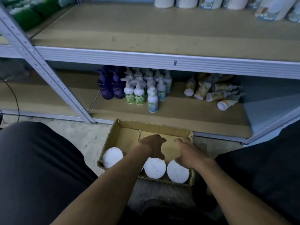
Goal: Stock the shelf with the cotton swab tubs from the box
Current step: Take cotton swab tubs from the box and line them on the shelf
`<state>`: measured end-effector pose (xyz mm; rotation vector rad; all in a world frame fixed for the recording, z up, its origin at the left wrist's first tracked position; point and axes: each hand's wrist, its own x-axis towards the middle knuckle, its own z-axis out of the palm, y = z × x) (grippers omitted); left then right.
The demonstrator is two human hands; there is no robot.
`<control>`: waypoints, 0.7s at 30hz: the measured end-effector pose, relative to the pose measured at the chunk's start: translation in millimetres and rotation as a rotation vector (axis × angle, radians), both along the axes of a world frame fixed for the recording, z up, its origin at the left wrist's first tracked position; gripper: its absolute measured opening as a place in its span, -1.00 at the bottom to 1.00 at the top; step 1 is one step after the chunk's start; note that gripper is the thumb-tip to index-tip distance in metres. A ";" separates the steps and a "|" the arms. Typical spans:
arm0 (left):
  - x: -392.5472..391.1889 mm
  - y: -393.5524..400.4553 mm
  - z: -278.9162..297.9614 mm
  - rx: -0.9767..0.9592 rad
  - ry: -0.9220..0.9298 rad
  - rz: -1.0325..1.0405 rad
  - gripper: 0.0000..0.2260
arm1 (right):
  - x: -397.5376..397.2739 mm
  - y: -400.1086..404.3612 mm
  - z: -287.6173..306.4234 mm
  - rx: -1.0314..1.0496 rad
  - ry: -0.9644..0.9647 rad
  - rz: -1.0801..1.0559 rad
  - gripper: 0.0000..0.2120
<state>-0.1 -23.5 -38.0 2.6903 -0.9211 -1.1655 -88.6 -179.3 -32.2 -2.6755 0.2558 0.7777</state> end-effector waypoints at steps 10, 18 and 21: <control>-26.7 6.3 -58.2 0.120 0.012 -0.070 -0.21 | -17.5 17.4 -56.9 0.007 0.141 -0.035 -0.31; -48.0 4.8 -80.2 0.140 -0.075 -0.129 -0.23 | -19.8 22.7 -75.8 -0.022 0.233 -0.073 -0.28; -52.9 3.8 -81.8 0.141 -0.090 -0.129 -0.21 | -21.2 28.1 -85.1 -0.005 0.244 -0.110 -0.23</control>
